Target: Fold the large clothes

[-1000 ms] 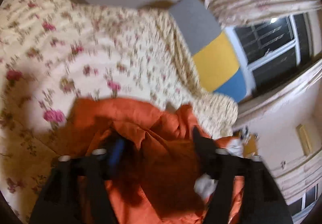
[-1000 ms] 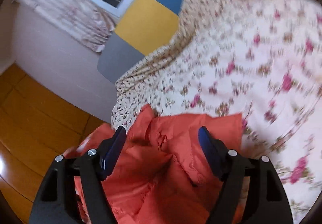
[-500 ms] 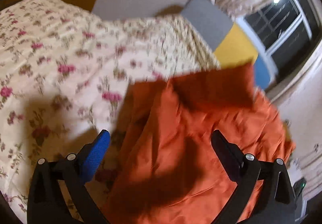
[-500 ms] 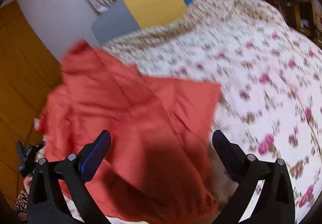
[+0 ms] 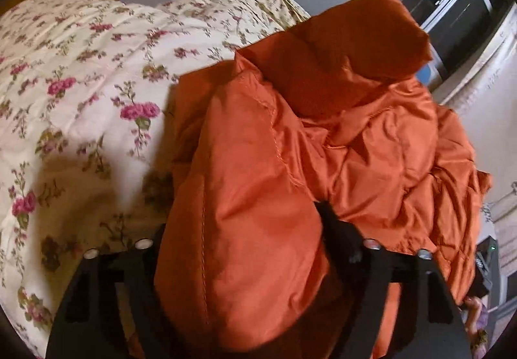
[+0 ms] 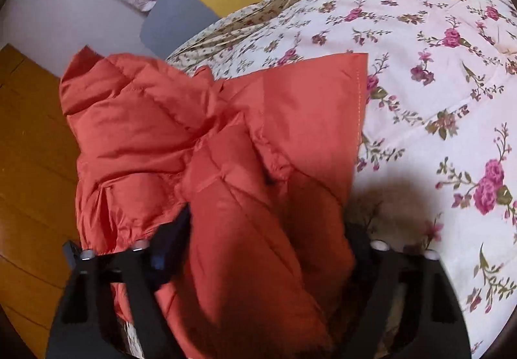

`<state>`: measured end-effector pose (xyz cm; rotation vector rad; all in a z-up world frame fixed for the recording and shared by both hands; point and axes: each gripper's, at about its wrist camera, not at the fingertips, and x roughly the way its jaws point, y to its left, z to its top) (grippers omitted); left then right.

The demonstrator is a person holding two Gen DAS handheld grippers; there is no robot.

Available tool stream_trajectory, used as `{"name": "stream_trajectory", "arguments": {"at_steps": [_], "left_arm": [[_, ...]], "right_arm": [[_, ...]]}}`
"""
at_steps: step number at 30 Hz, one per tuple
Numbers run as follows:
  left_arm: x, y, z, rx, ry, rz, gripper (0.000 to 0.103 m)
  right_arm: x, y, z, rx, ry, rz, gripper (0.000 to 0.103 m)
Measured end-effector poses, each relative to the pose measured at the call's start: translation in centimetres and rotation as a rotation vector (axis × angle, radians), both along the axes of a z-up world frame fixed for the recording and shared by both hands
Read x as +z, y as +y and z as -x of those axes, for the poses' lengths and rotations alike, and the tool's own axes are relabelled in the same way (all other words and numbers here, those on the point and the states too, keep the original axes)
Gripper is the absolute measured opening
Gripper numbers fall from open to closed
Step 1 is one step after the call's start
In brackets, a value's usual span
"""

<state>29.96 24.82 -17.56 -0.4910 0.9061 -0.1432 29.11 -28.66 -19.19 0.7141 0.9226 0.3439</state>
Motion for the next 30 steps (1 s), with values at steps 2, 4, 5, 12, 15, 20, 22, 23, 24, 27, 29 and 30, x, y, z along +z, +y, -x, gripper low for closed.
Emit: {"name": "stream_trajectory", "arguments": {"at_steps": [2,4,5,12,15,20,22,23,24,27,29,30], "left_arm": [[0.3,-0.2,0.7,-0.015,-0.006,0.001,0.058],[0.6,-0.7,2.0,-0.038,-0.019,-0.012,0.054],[0.7,-0.9,2.5,-0.041,-0.02,-0.012,0.054],[0.8,-1.2,8.0,-0.047,-0.022,0.024,0.054],[0.8,-1.3,10.2,-0.056,-0.021,0.035,0.054],[0.9,-1.7,14.0,-0.057,-0.029,0.039,0.054],[1.0,-2.0,15.5,-0.057,-0.039,0.026,0.054],[1.1,-2.1,15.7,-0.055,-0.04,0.024,0.054],[1.1,-2.1,16.2,-0.052,-0.043,0.024,0.054],[1.2,-2.2,16.9,-0.047,-0.043,0.02,0.054],[1.2,-2.1,17.0,-0.038,-0.041,0.017,0.057],[1.2,-2.0,17.3,-0.031,-0.037,0.013,0.063]], "right_arm": [[-0.1,-0.2,0.8,0.001,0.002,-0.034,0.054],[0.0,-0.2,1.8,0.001,0.002,-0.069,0.051],[0.1,0.0,2.1,0.003,0.002,-0.072,0.051],[0.9,-0.5,6.4,0.017,0.006,-0.088,0.051],[1.1,-1.2,8.6,0.018,0.003,-0.095,0.051],[1.2,-1.8,11.6,0.011,-0.005,-0.087,0.051],[1.2,-2.0,12.8,0.002,-0.008,-0.094,0.051],[1.1,-2.3,13.6,-0.006,-0.01,-0.099,0.051],[1.1,-2.3,14.0,-0.011,-0.012,-0.099,0.051],[1.1,-2.4,15.2,-0.017,-0.02,-0.093,0.053],[1.3,-2.5,15.7,-0.03,-0.026,-0.074,0.061],[1.5,-2.6,16.1,-0.041,-0.031,-0.058,0.063]]}}
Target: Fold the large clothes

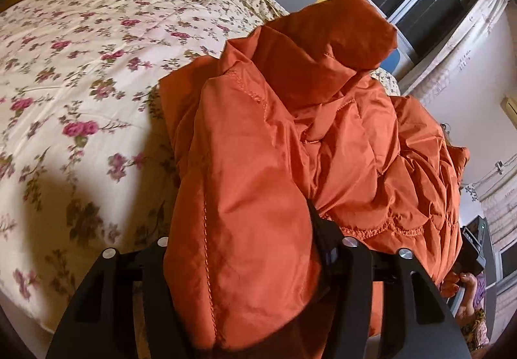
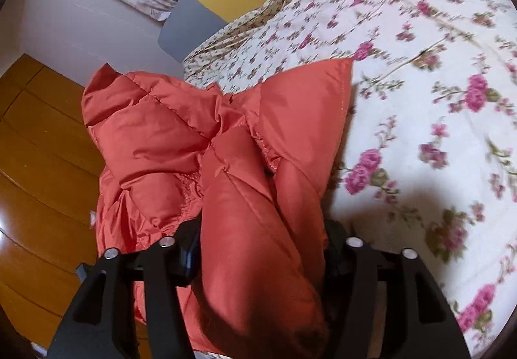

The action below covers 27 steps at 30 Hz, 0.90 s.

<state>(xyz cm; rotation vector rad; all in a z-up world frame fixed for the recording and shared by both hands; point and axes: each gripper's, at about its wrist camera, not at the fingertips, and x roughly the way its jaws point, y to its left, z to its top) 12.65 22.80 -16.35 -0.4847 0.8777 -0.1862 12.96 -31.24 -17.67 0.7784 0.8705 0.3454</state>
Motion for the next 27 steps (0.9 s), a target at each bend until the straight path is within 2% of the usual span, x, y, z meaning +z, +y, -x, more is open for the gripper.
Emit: {"name": "stream_trajectory", "arguments": {"at_steps": [2,5,7,9,12,14,16,20,21,22,23,24,25,26,27], "left_arm": [[0.5,0.4,0.6,0.026,0.004,-0.005,0.069],[2.5,1.5,2.2,0.116,-0.064,-0.025,0.089],[4.0,2.2,2.8,0.155,-0.127,-0.044,0.09],[5.3,2.2,2.3,0.159,-0.161,-0.087,0.094],[6.9,1.3,-0.8,0.113,-0.177,-0.157,0.094],[7.3,0.6,-3.7,0.082,-0.157,-0.205,0.094],[7.2,0.2,-6.1,0.069,-0.101,-0.23,0.094],[6.1,-0.3,-9.8,0.074,-0.007,-0.198,0.094],[5.4,-0.3,-10.5,0.079,0.017,-0.178,0.094],[4.9,-0.4,-11.0,0.091,0.032,-0.167,0.094],[4.3,-0.6,-11.1,0.101,0.036,-0.161,0.084],[3.8,-0.9,-11.1,0.101,0.036,-0.166,0.069],[3.3,-1.2,-11.1,0.102,0.04,-0.179,0.065],[3.0,-1.5,-10.9,0.104,0.034,-0.179,0.053],[3.1,-1.6,-10.6,0.103,0.018,-0.165,0.039]], "right_arm": [[0.9,-0.4,0.3,-0.043,-0.019,0.043,0.074],[3.3,-1.6,2.2,-0.143,-0.107,0.118,0.087],[5.1,-1.9,2.5,-0.165,-0.175,0.174,0.089],[6.4,-1.5,1.5,-0.122,-0.215,0.207,0.092],[7.6,0.4,-1.2,-0.03,-0.247,0.267,0.093],[7.8,2.0,-3.4,0.039,-0.25,0.32,0.093],[7.5,3.6,-5.9,0.111,-0.233,0.35,0.093],[6.3,5.3,-8.5,0.183,-0.211,0.321,0.092],[6.1,5.5,-8.4,0.189,-0.21,0.313,0.087],[5.8,5.7,-8.7,0.204,-0.207,0.292,0.068],[5.6,5.9,-8.8,0.215,-0.206,0.281,0.058],[5.5,6.2,-8.7,0.222,-0.204,0.286,0.047],[5.3,6.5,-8.7,0.219,-0.205,0.311,0.035],[5.5,6.8,-8.6,0.218,-0.208,0.329,0.024],[5.7,6.7,-8.3,0.209,-0.213,0.341,0.019]]}}
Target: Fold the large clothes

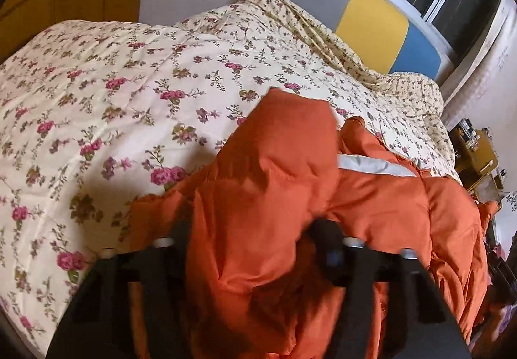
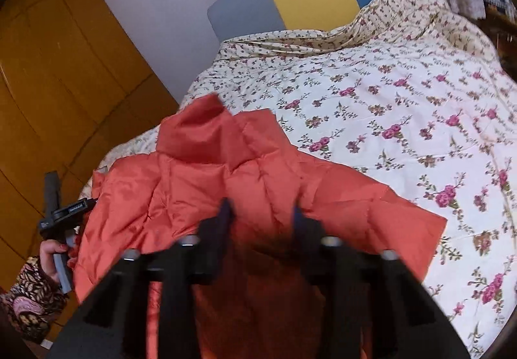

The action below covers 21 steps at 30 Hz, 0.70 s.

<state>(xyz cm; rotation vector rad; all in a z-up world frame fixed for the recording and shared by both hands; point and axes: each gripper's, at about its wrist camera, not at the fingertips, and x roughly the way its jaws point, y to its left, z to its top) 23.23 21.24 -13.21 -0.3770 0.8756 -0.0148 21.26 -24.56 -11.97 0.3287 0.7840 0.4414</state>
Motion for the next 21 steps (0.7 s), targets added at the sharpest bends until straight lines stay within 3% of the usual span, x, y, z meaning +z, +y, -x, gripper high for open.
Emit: {"name": "stream_trajectory", "arguments": {"at_steps": [1,3,7,11,16,21], "left_arm": [[0.3,0.1,0.4,-0.001,-0.018,0.015,0.032],[1.5,0.7,1.4,0.019,-0.084,0.05,0.019],[4.6,1.6,2.7,0.065,-0.229,0.076,0.016],[7.2,1.0,3.3,0.099,-0.363,0.021,0.016],[6.3,0.0,1.0,0.143,-0.328,-0.011,0.016],[3.1,-1.1,-1.8,0.154,-0.243,-0.113,0.016]], "right_arm": [[0.4,-0.2,0.3,-0.014,-0.009,0.008,0.012],[1.6,-1.3,0.7,-0.064,-0.049,-0.001,0.01],[4.1,-3.7,0.8,-0.151,-0.137,-0.044,0.007],[4.7,-4.2,-0.2,-0.216,-0.166,-0.057,0.006],[1.4,-4.7,-2.7,-0.326,-0.075,-0.03,0.006],[-2.6,-5.8,-4.0,-0.424,0.024,0.015,0.005]]}}
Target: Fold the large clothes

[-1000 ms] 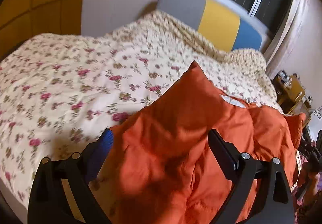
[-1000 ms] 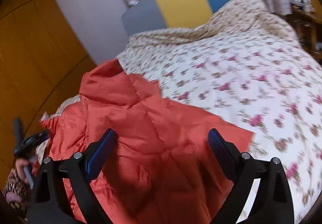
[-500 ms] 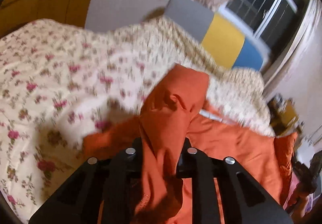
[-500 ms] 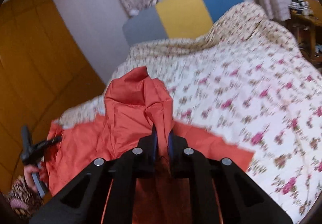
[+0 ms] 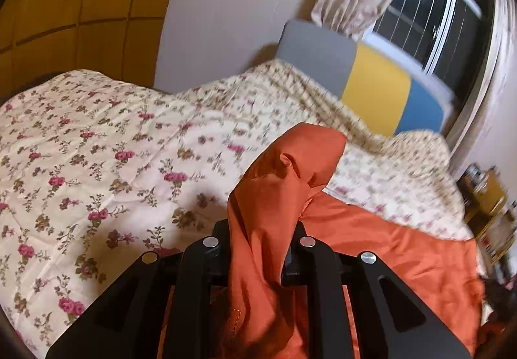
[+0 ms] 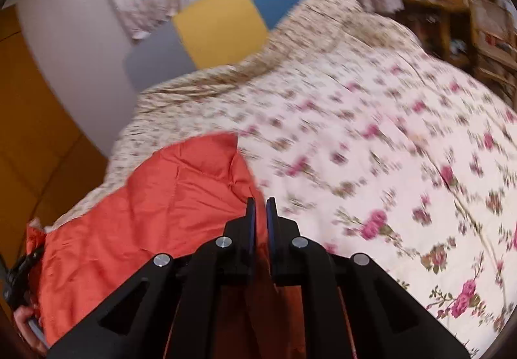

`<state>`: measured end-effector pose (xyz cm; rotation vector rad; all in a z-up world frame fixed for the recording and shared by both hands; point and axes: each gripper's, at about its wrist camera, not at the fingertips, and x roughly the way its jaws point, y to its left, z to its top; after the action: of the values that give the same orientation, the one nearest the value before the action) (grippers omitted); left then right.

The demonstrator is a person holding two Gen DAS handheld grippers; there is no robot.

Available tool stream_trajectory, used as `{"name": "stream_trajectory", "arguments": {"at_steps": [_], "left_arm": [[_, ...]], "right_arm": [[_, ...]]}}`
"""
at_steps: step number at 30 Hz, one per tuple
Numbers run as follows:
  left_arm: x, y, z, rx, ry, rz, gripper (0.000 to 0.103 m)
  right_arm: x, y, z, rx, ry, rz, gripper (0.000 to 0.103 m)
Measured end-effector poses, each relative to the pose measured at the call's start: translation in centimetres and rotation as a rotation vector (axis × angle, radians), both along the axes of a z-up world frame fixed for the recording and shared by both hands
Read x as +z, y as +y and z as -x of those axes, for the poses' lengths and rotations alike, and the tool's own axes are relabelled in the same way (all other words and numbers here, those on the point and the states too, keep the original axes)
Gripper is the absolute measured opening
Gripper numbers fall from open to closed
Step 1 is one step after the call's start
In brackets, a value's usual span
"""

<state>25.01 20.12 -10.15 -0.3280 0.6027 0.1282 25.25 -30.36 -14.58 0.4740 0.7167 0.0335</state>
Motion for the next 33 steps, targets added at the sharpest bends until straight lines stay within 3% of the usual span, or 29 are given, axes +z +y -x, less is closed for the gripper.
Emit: {"name": "stream_trajectory", "arguments": {"at_steps": [4,6,11,15,18,19,21,23,24,26,29,31,33], "left_arm": [[-2.5,-0.5,-1.5,-0.015,0.05,-0.023,0.019],[-3.9,-0.3,-2.4,-0.019,0.078,-0.011,0.026],[-6.3,0.4,-4.0,-0.04,0.139,0.064,0.036],[-7.0,0.7,-4.4,-0.051,0.157,0.107,0.038],[-6.7,1.0,-4.2,-0.061,0.166,0.134,0.043],[-6.4,1.1,-4.0,-0.057,0.173,0.138,0.046],[-4.9,1.3,-2.7,-0.04,0.165,0.138,0.069],[-2.6,1.4,0.5,0.003,0.055,0.138,0.081],[-1.8,1.3,1.9,0.018,0.016,0.133,0.082],[-0.3,0.1,5.0,0.003,-0.046,0.135,0.082],[0.2,-3.1,6.5,-0.085,-0.033,0.104,0.082],[0.1,-6.4,5.9,-0.169,0.003,0.033,0.082],[-0.6,-9.2,4.4,-0.21,0.07,-0.062,0.082]], "right_arm": [[-3.2,-1.1,-0.9,-0.053,0.074,-0.008,0.004],[-4.0,-1.4,-0.9,-0.093,0.088,-0.008,0.004],[-5.2,-1.7,-1.2,-0.16,0.146,0.015,0.0],[-5.1,-1.3,-1.0,-0.167,0.146,0.045,0.0],[-4.5,-1.7,-0.3,-0.167,0.112,0.015,0.015],[-3.8,-1.8,0.2,-0.163,0.09,0.016,0.031],[-1.6,-1.3,1.4,-0.161,0.024,0.059,0.04],[1.1,-0.2,3.5,-0.12,-0.073,0.109,0.045],[2.3,0.8,4.5,-0.082,-0.116,0.134,0.048],[3.6,2.6,5.8,0.006,-0.152,0.153,0.067],[3.8,6.6,5.3,0.196,-0.095,0.175,0.073],[3.4,9.8,4.0,0.271,-0.038,0.249,0.074],[2.3,12.3,2.5,0.313,0.041,0.321,0.061]]}}
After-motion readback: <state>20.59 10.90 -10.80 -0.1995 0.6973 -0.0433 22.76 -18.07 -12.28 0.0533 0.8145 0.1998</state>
